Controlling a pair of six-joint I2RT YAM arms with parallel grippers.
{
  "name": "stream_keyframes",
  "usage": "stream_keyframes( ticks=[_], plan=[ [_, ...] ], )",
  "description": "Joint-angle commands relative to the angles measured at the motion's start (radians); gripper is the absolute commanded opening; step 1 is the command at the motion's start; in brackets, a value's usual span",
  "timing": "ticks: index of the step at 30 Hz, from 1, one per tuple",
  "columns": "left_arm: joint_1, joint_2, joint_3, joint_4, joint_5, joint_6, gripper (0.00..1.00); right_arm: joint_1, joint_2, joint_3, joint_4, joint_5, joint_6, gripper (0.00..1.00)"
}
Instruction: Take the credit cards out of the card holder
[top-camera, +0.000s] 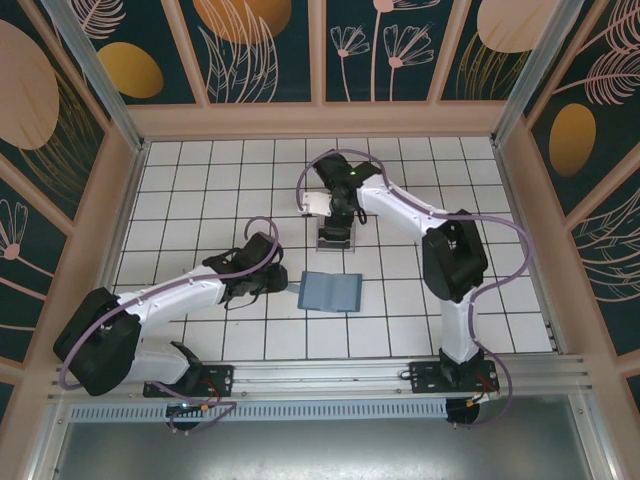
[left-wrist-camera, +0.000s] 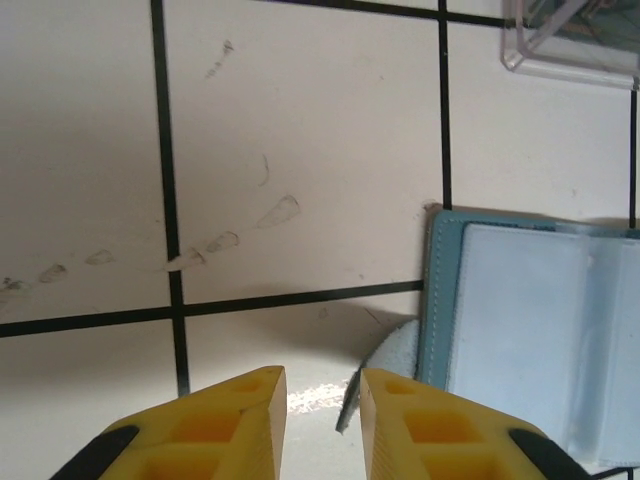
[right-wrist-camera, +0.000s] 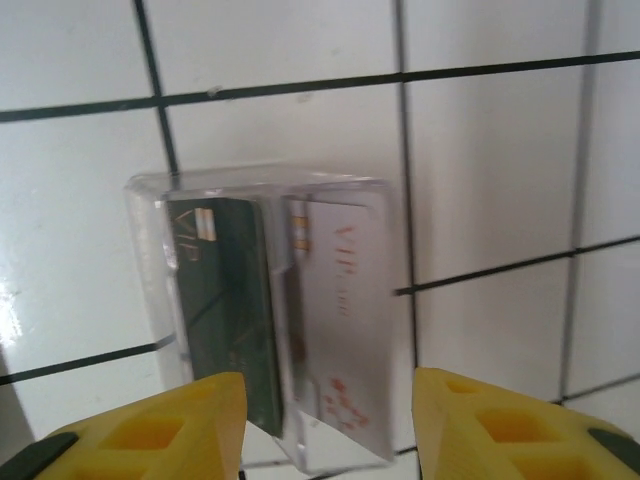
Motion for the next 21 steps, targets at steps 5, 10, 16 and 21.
stream_keyframes(
  ticks=[5,10,16,21],
  plan=[
    [0.033,0.002,0.101,-0.066,-0.157,0.072,0.39,-0.063,-0.261,-0.247,0.329,0.020,0.225,0.50],
    [0.085,0.038,0.160,-0.108,-0.339,0.117,0.72,-0.114,-0.429,-0.509,0.565,0.061,0.423,0.65],
    [0.230,0.092,0.161,-0.047,-0.505,0.143,0.99,-0.273,-0.564,-0.774,0.803,0.088,0.648,0.99],
    [0.353,0.137,0.137,0.051,-0.654,0.168,0.99,-0.406,-0.612,-0.994,1.057,0.116,0.782,0.99]
  ],
)
